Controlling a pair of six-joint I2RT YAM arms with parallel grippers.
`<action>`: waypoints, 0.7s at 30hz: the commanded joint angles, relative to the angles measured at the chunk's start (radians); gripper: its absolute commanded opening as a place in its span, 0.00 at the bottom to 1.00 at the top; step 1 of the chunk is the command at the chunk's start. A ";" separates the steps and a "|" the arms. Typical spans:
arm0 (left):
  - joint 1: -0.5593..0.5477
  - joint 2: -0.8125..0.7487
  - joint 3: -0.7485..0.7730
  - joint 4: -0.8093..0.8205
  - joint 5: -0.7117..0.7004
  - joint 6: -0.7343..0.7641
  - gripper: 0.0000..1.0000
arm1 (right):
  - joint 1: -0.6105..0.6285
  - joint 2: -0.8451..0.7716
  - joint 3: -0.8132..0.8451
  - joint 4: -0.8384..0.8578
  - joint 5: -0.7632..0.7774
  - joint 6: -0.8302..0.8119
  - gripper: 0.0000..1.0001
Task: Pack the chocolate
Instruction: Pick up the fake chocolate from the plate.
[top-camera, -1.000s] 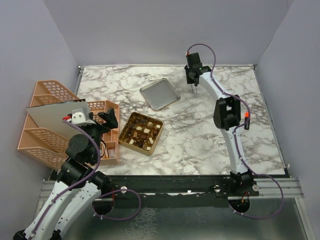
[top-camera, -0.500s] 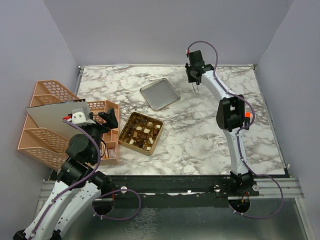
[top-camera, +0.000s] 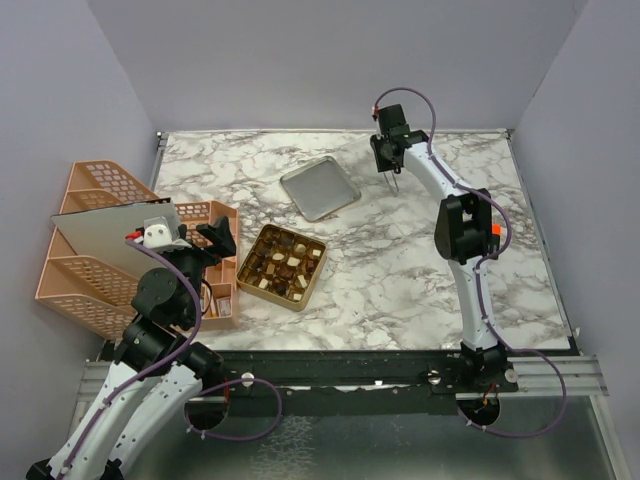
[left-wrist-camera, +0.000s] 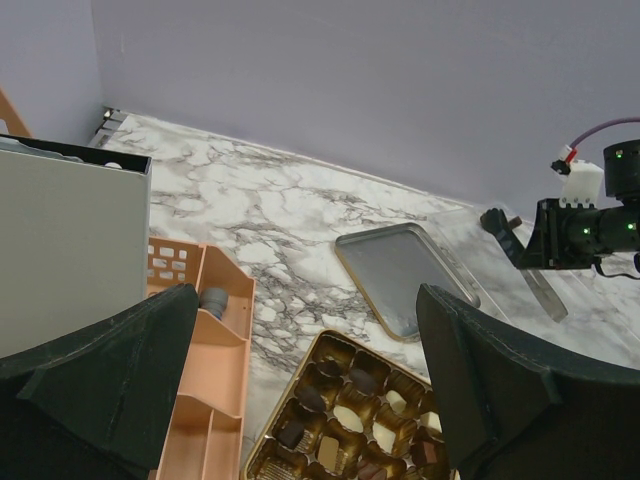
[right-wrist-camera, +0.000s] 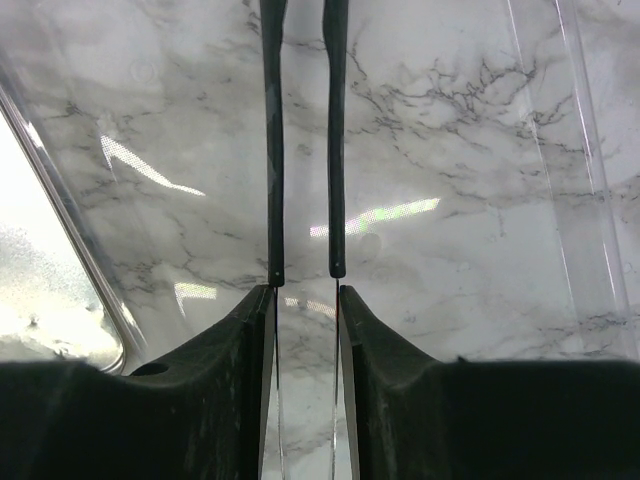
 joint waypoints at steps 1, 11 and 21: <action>0.002 -0.006 -0.010 0.013 0.004 0.002 0.99 | -0.009 -0.038 0.017 -0.038 0.029 -0.010 0.33; 0.002 -0.009 -0.009 0.013 0.002 0.001 0.99 | -0.023 -0.012 0.040 -0.063 0.023 -0.002 0.35; 0.002 -0.007 -0.010 0.014 0.002 0.002 0.99 | -0.033 0.034 0.098 -0.107 0.020 -0.005 0.35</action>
